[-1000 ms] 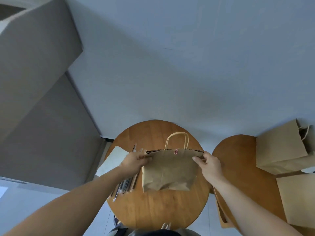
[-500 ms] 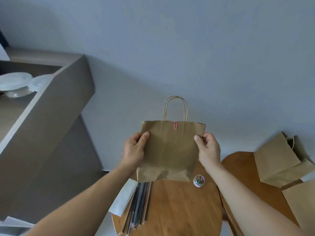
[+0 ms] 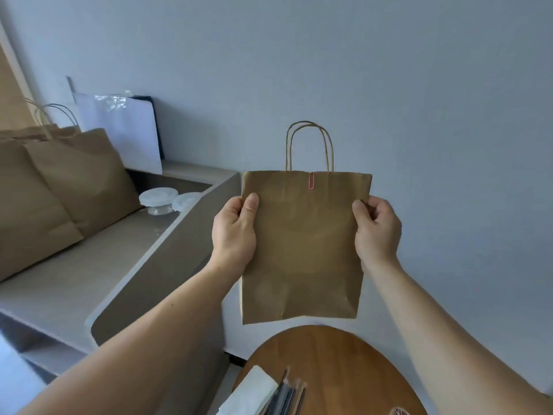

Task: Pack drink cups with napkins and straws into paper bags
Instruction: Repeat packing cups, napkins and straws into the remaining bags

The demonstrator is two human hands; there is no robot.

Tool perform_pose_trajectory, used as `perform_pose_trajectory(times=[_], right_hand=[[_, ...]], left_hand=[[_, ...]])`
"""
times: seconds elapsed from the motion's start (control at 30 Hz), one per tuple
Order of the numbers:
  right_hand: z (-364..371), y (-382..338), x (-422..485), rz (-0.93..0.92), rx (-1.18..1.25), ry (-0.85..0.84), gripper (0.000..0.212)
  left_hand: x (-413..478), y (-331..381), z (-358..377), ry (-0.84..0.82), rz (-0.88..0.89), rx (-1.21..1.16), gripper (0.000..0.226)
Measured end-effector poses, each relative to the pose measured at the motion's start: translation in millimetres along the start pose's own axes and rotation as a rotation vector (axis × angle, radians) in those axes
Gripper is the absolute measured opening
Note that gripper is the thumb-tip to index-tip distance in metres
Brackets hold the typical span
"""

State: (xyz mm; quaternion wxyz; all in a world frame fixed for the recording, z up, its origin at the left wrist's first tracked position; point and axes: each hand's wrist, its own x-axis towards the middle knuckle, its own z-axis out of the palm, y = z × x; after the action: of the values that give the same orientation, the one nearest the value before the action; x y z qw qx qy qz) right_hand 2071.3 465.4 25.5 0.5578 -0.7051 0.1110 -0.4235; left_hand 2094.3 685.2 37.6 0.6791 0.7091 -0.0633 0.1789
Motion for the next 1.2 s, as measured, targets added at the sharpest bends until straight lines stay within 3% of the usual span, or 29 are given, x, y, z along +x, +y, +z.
perform_pose_trajectory(times=[0.37,0.63,0.8,1.2], right_hand=[[100,-136,17,-0.093,0.349,-0.215,0.006],[206,-185,-6,-0.076,0.475,-0.395,0.009],[286,-203,-24,-0.067,0.442,-0.521,0.005],[480,-135,-65,0.035,0.148,-0.847,0.007]], left_hand=[[40,110,-106,0.303,0.228,0.02,0.042],[72,123,-197,0.46,0.292,0.02,0.045],[108,107,-262,0.534,0.294,0.031,0.028],[177,-30,-375,0.617,0.226,0.305,0.049]])
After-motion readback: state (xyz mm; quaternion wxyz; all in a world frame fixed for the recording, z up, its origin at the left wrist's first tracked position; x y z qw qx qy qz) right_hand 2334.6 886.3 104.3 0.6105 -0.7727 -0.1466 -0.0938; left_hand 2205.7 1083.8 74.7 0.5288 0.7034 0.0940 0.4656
